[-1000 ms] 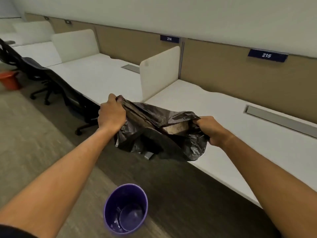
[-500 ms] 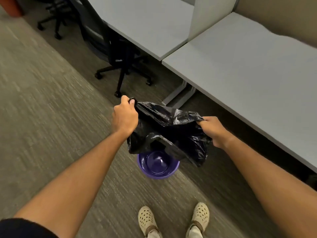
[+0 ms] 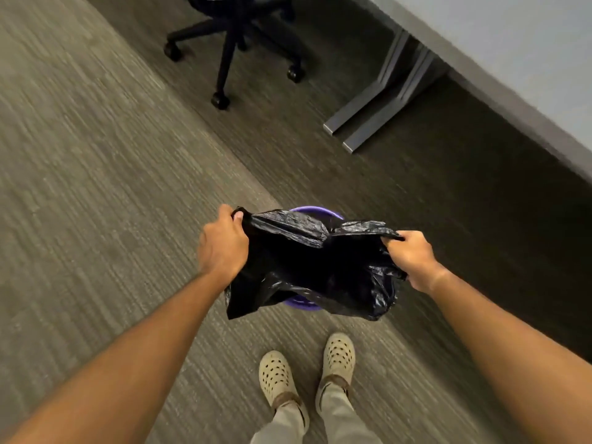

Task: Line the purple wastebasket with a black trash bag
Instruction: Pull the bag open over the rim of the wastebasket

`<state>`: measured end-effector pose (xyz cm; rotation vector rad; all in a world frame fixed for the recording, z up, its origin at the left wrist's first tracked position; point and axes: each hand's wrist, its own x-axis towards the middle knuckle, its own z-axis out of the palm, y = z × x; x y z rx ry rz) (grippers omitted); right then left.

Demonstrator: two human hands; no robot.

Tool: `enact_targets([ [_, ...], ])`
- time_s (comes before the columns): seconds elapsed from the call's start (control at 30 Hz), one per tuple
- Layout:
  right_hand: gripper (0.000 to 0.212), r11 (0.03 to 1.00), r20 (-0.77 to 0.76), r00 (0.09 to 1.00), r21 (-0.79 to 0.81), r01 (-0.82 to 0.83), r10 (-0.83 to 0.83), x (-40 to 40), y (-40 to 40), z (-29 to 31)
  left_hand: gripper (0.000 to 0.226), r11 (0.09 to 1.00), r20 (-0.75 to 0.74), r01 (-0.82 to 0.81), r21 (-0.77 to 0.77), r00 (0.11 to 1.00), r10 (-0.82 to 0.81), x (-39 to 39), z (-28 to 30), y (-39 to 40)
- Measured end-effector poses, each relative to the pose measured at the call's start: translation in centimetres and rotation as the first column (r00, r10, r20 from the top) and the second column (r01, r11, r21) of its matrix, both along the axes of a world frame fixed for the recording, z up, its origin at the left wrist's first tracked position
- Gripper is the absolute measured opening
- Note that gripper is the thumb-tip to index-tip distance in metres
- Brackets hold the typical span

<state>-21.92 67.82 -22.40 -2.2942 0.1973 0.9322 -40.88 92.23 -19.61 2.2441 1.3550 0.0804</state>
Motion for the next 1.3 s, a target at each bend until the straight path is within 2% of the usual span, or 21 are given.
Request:
enact_targets([
  [0.1, 0.037, 0.994, -0.007, 0.998, -0.082, -0.07, 0.07, 0.3, -0.2, -5.1, 0.032, 1.0, -0.07, -0.01, -0.01, 0.997, 0.009, -0.4, -4.9, -0.1],
  [0.17, 0.033, 0.984, 0.009, 0.991, -0.124, -0.129, 0.131, 0.4, 0.0, -7.7, 0.033, 1.0, -0.125, -0.021, 0.0, 0.992, 0.02, -0.4, -7.9, -0.2],
  [0.27, 0.019, 0.977, 0.141, 0.967, -0.061, -0.203, 0.21, 1.3, 0.9, -10.6, 0.034, 0.999, -0.133, -0.026, -0.019, 0.991, 0.023, -0.2, -12.0, 0.0],
  [0.33, 0.012, 0.975, 0.162, 0.965, 0.05, -0.217, 0.206, 2.7, 1.5, -12.7, 0.034, 0.998, -0.092, -0.045, -0.035, 0.995, 0.041, 0.1, -14.6, 0.9],
  [0.43, 0.019, 0.967, 0.016, 0.993, 0.222, -0.121, 0.121, 4.9, 2.1, -14.9, 0.035, 0.99, -0.027, -0.131, -0.044, 0.991, 0.13, 0.9, -18.0, 2.6],
  [0.57, 0.021, 0.96, -0.181, 0.984, 0.275, 0.052, -0.002, 7.6, 3.1, -16.8, 0.034, 0.964, -0.001, -0.243, -0.111, 0.97, 0.244, 2.6, -20.7, 4.0],
  [0.7, 0.039, 0.955, -0.206, 0.969, 0.23, 0.186, -0.139, 9.4, 4.8, -19.4, 0.028, 0.912, 0.066, -0.351, -0.212, 0.926, 0.371, 4.7, -23.1, 5.3],
  [0.83, 0.029, 0.942, -0.201, 0.96, 0.235, 0.241, -0.196, 10.6, 7.1, -21.6, 0.027, 0.871, 0.083, -0.412, -0.267, 0.891, 0.446, 6.0, -25.6, 7.3],
  [1.03, 0.015, 0.981, -0.15, 0.981, 0.126, 0.146, -0.127, 11.9, 7.7, -25.2, 0.034, 0.831, 0.041, -0.481, -0.278, 0.859, 0.511, 6.8, -28.7, 8.5],
  [1.1, 0.009, 0.992, -0.195, 0.978, 0.089, 0.09, -0.072, 12.1, 6.9, -26.0, 0.035, 0.823, 0.006, -0.475, -0.312, 0.865, 0.502, 6.7, -29.9, 8.5],
  [1.2, 0.029, 0.999, -0.301, 0.953, 0.028, 0.031, -0.021, 11.3, 5.3, -25.8, 0.024, 0.813, -0.14, -0.419, -0.404, 0.907, 0.398, 5.7, -31.3, 8.0],
  [1.3, 0.031, 0.999, -0.386, 0.922, -0.012, -0.037, 0.029, 10.1, 3.7, -26.0, 0.016, 0.812, -0.215, -0.381, -0.442, 0.924, 0.316, 4.3, -32.0, 7.4],
])
